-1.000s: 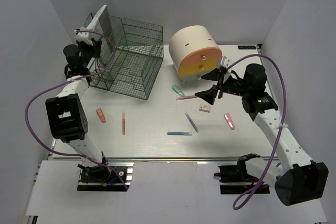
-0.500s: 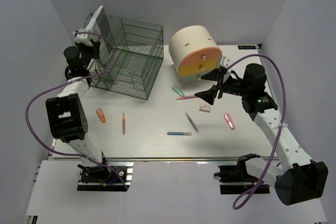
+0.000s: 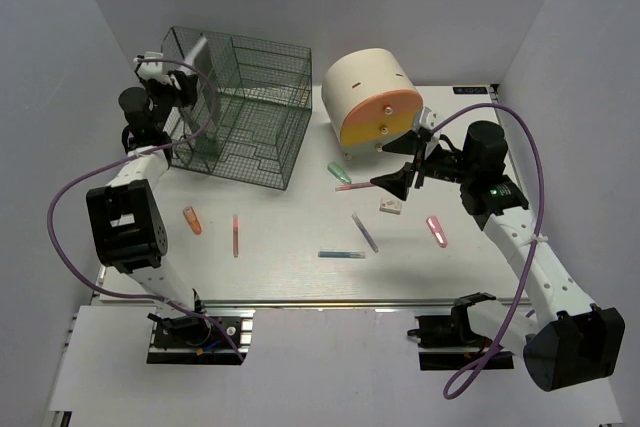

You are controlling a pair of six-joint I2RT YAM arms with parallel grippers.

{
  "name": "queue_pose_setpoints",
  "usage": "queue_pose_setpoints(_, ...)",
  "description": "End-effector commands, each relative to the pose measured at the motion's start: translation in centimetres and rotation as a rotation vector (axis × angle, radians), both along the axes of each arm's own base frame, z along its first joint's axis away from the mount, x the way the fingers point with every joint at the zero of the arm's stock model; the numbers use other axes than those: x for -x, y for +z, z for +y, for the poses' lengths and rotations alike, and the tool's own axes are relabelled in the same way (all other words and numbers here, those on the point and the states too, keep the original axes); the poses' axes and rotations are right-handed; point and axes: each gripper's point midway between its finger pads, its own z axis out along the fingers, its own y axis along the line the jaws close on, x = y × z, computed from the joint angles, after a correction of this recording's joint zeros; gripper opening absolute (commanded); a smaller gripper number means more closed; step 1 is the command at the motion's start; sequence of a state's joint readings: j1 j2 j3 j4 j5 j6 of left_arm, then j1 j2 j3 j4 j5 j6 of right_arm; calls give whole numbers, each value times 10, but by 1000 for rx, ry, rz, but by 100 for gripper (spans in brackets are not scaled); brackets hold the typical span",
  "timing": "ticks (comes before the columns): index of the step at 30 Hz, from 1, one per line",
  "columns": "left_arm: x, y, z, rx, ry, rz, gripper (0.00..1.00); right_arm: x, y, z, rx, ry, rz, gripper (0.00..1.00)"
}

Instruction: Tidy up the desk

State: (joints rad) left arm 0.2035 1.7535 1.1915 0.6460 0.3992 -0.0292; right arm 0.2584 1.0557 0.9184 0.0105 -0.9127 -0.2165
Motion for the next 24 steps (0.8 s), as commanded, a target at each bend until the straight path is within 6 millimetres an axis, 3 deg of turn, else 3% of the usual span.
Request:
queue_pose_setpoints(1, 13, 67, -15, -18, -28, -156, 75, 0, 5, 2, -7, 19, -46, 89)
queue_pose_setpoints(3, 14, 66, -14, -18, -25, -152, 81, 0, 5, 2, -8, 19, -43, 89)
queue_pose_setpoints(10, 16, 71, -13, -19, -14, -161, 83, 0, 5, 2, -7, 20, -44, 89)
queue_pose_setpoints(13, 20, 76, -11, -11, 3, -162, 98, 0, 5, 2, -7, 20, -44, 89)
queue_pose_setpoints(16, 30, 76, 0, 33, 75, -157, 98, -1, 6, 1, -6, 16, -49, 89)
queue_pose_setpoints(17, 39, 88, 2, 46, 98, -183, 98, 0, 6, 2, -7, 17, -50, 89)
queue_pose_setpoints(19, 50, 83, 6, 96, 133, -169, 98, 0, 7, 2, -7, 19, -52, 89)
queue_pose_setpoints(21, 64, 96, 8, 133, 161, -191, 96, 1, 6, 2, -8, 22, -50, 89)
queue_pose_setpoints(24, 84, 112, 10, 216, 190, -213, 87, 0, 6, 1, -8, 16, -49, 89)
